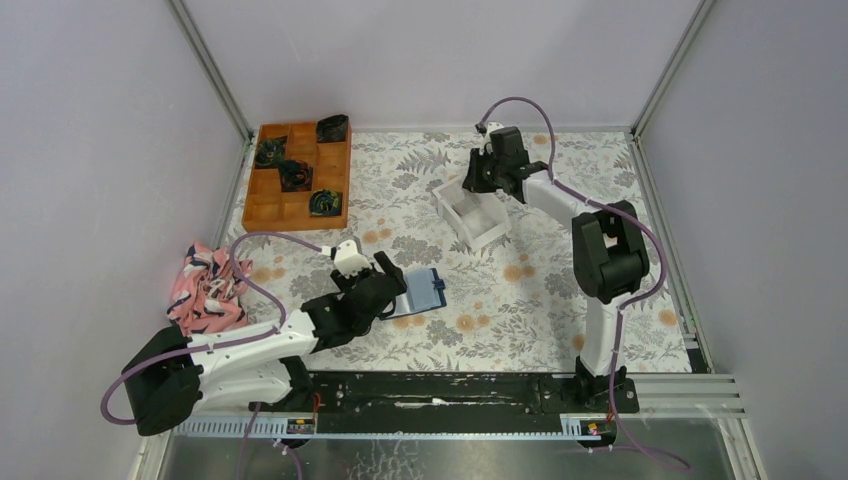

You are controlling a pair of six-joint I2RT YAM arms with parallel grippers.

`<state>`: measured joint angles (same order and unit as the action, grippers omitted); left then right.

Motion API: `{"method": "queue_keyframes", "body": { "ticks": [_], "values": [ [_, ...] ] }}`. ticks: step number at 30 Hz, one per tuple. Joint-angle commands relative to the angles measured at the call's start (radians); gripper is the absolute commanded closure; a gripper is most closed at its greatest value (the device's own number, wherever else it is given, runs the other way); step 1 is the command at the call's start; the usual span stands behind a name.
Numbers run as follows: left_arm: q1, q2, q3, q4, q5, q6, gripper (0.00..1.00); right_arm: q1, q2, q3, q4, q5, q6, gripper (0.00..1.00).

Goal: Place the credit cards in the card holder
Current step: Pick up the credit card from the storage box.

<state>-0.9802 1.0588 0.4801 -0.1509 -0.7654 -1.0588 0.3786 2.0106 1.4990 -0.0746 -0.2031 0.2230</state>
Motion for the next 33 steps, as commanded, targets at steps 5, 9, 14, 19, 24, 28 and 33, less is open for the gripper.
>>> {"method": "queue_keyframes", "body": {
  "ticks": [5,9,14,19,24,28,33],
  "values": [
    [0.005,-0.014,0.000,0.043,-0.010,0.018,0.18,0.019,-0.102,-0.019,0.016,0.009,0.009,0.87],
    [0.005,-0.024,-0.010,0.074,-0.010,0.039,0.18,0.023,-0.131,-0.041,0.017,0.050,-0.013,0.96],
    [0.005,-0.049,-0.042,0.166,-0.009,0.089,0.18,0.029,-0.195,-0.080,0.028,0.117,-0.041,1.00],
    [0.006,-0.076,-0.056,0.260,-0.011,0.176,0.18,0.054,-0.274,-0.105,0.012,0.202,-0.084,1.00],
    [0.005,-0.110,-0.048,0.304,0.008,0.247,0.18,0.106,-0.384,-0.149,-0.022,0.258,-0.109,1.00],
    [0.006,-0.169,-0.060,0.310,0.022,0.285,0.17,0.146,-0.486,-0.211,-0.057,0.234,-0.095,1.00],
    [0.008,-0.284,-0.128,0.375,0.082,0.335,0.16,0.192,-0.637,-0.346,-0.067,0.140,-0.048,1.00]
  ]
}}
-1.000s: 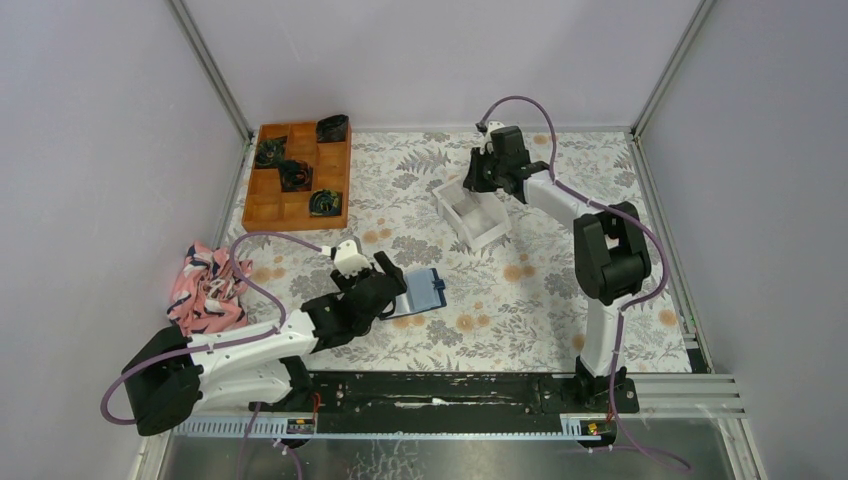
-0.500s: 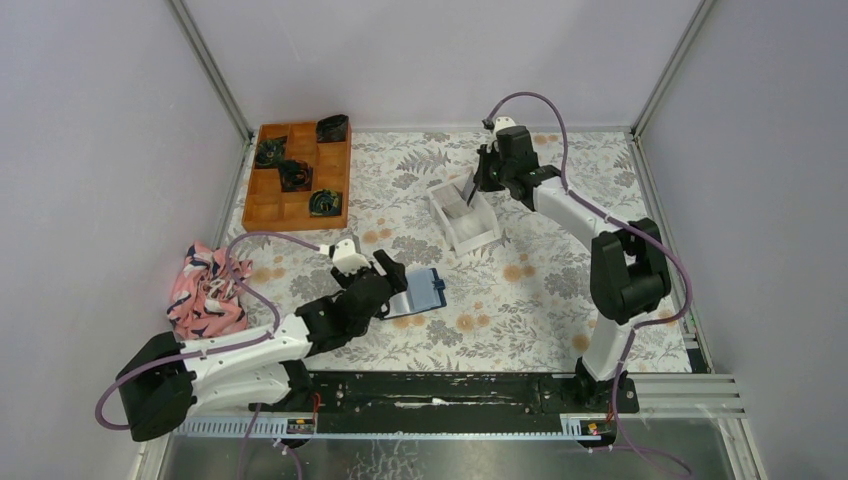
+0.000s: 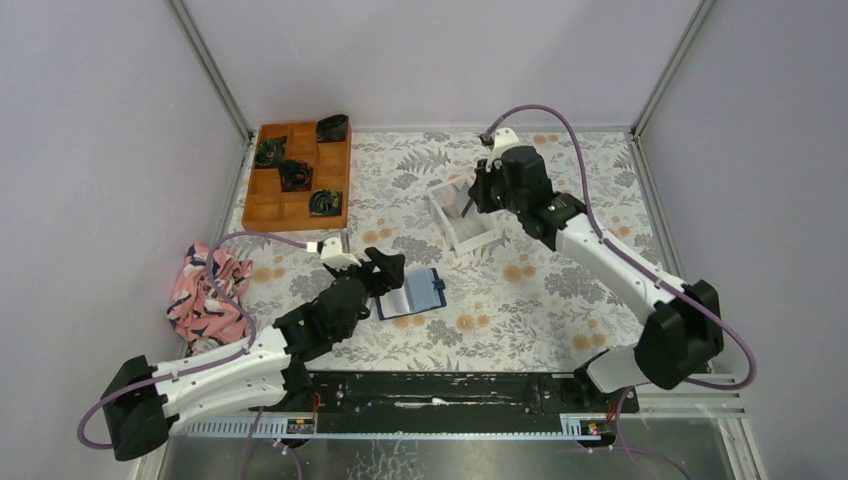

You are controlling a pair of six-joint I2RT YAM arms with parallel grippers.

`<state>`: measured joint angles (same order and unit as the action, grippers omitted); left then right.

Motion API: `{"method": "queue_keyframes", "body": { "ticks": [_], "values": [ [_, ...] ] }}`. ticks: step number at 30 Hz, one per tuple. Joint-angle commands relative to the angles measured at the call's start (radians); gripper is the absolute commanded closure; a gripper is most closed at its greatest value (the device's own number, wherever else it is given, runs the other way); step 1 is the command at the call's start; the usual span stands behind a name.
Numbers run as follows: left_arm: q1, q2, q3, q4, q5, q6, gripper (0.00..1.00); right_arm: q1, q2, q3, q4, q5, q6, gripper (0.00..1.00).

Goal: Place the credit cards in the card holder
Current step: Pick up the credit card from the storage box.

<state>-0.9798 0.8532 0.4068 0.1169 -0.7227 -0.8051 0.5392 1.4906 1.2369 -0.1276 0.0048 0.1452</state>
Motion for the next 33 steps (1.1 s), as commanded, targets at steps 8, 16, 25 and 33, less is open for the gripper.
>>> {"method": "queue_keyframes", "body": {
  "ticks": [8,16,25,33],
  "values": [
    [0.010,-0.163,-0.098,0.175,0.209,0.169,0.12,0.090,-0.307,-0.354,0.103,-0.311,0.136,1.00],
    [0.012,-0.116,-0.104,0.216,0.402,0.220,0.11,0.108,-0.394,-0.542,0.246,-0.512,0.253,1.00],
    [0.022,-0.128,-0.163,0.311,0.623,0.242,0.12,0.108,-0.426,-0.633,0.364,-0.637,0.351,1.00],
    [0.042,-0.103,-0.186,0.365,0.753,0.248,0.16,0.108,-0.402,-0.659,0.453,-0.731,0.416,1.00]
  ]
}}
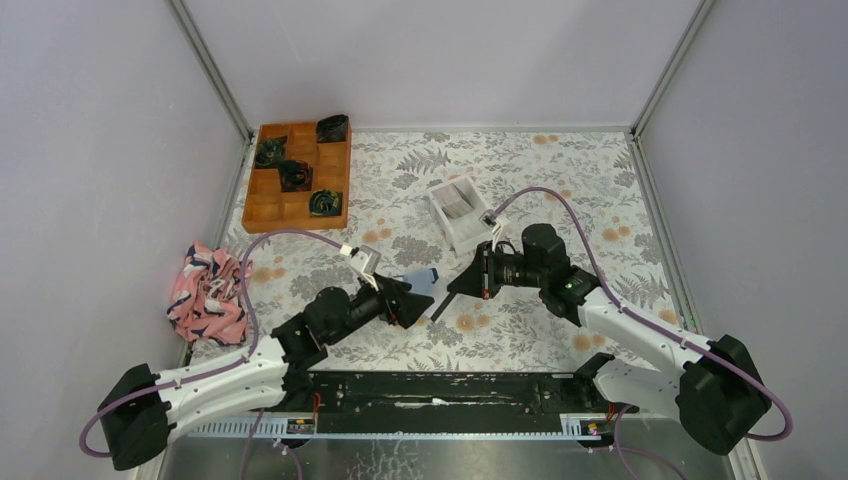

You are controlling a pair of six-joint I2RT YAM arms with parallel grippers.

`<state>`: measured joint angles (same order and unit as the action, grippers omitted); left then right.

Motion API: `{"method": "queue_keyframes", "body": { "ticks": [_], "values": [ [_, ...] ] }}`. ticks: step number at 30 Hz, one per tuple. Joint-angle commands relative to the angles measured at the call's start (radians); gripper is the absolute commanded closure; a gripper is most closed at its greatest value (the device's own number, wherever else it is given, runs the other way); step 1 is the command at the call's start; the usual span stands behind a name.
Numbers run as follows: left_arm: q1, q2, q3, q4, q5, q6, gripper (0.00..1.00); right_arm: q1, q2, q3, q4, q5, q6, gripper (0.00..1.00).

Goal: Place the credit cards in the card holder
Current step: Pick up the credit card from the storage box.

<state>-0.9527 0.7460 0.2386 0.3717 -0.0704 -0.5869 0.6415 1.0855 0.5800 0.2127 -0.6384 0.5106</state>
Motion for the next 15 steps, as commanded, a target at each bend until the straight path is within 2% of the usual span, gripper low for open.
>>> {"method": "queue_keyframes", "body": {
  "ticks": [1,6,8,12,15],
  "values": [
    [0.019,0.008,-0.019,0.116,0.117,0.029,0.17,0.006,0.010,-0.005,0.126,-0.100,0.060,1.00],
    [0.045,0.019,-0.027,0.131,0.198,0.026,0.22,0.006,0.050,-0.020,0.191,-0.154,0.101,1.00],
    [0.059,0.019,-0.030,0.140,0.237,0.023,0.27,0.006,0.069,-0.025,0.212,-0.175,0.112,1.00],
    [0.086,0.018,-0.036,0.153,0.294,0.019,0.50,0.006,0.087,-0.031,0.237,-0.189,0.124,1.00],
    [0.108,0.031,-0.044,0.169,0.347,0.006,0.53,0.007,0.095,-0.029,0.247,-0.197,0.129,1.00]
  ]
}}
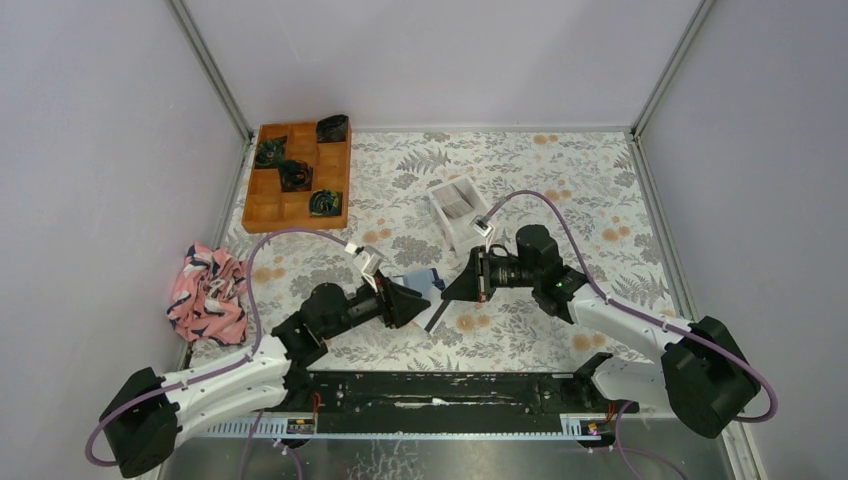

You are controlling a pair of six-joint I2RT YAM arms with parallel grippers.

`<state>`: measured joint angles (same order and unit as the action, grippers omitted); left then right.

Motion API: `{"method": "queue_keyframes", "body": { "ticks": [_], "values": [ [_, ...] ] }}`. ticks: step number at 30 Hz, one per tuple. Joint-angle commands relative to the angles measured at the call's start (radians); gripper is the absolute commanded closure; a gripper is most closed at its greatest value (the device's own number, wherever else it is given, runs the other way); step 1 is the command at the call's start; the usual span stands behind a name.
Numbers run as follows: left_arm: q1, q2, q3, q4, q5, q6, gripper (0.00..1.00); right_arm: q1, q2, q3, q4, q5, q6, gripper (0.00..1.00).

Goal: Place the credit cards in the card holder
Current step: Pick up the credit card from the storage box.

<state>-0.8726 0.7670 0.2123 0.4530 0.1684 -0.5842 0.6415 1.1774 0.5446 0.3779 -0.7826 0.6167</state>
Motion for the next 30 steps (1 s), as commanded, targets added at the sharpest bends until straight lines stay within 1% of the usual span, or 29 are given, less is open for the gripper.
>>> {"method": "queue_keyframes", "body": {
  "ticks": [1,3,7,9,10,15,16,19,20,21,22,27,28,30],
  "values": [
    [0.033,0.018,-0.019,0.099,0.129,-0.001,0.53,0.006,0.007,0.009,0.084,-0.054,0.024,1.00],
    [0.044,0.039,-0.025,0.117,0.164,-0.011,0.53,0.006,0.013,0.014,0.083,-0.057,0.023,1.00],
    [0.063,0.067,-0.035,0.150,0.225,-0.034,0.49,0.006,0.030,0.015,0.094,-0.065,0.027,1.00],
    [0.073,0.078,-0.038,0.165,0.254,-0.040,0.50,0.006,0.038,0.015,0.100,-0.068,0.029,1.00],
    [0.078,0.083,-0.041,0.177,0.270,-0.045,0.53,0.006,0.042,0.016,0.100,-0.068,0.029,1.00],
    [0.098,0.107,-0.049,0.232,0.327,-0.066,0.94,0.006,0.064,0.022,0.106,-0.072,0.029,1.00],
    [0.100,0.113,-0.051,0.239,0.333,-0.069,1.00,0.007,0.068,0.025,0.106,-0.072,0.030,1.00],
    [0.105,0.130,-0.061,0.264,0.344,-0.079,1.00,0.006,0.079,0.037,0.105,-0.071,0.030,1.00],
    [0.108,0.135,-0.064,0.266,0.339,-0.082,1.00,0.005,0.081,0.041,0.105,-0.066,0.032,0.98],
    [0.109,0.140,-0.067,0.266,0.331,-0.085,1.00,0.004,0.083,0.047,0.101,-0.060,0.029,0.93],
    [0.112,0.141,-0.069,0.263,0.317,-0.087,1.00,0.004,0.083,0.053,0.095,-0.055,0.025,0.91],
    [0.120,0.158,-0.081,0.260,0.261,-0.092,1.00,0.004,0.110,0.091,0.081,-0.040,0.007,0.91],
    [0.122,0.160,-0.083,0.254,0.249,-0.092,1.00,0.004,0.120,0.097,0.082,-0.038,0.006,0.89],
    [0.125,0.160,-0.082,0.234,0.208,-0.092,1.00,0.004,0.137,0.104,0.084,-0.032,0.002,0.81]
  ]
}}
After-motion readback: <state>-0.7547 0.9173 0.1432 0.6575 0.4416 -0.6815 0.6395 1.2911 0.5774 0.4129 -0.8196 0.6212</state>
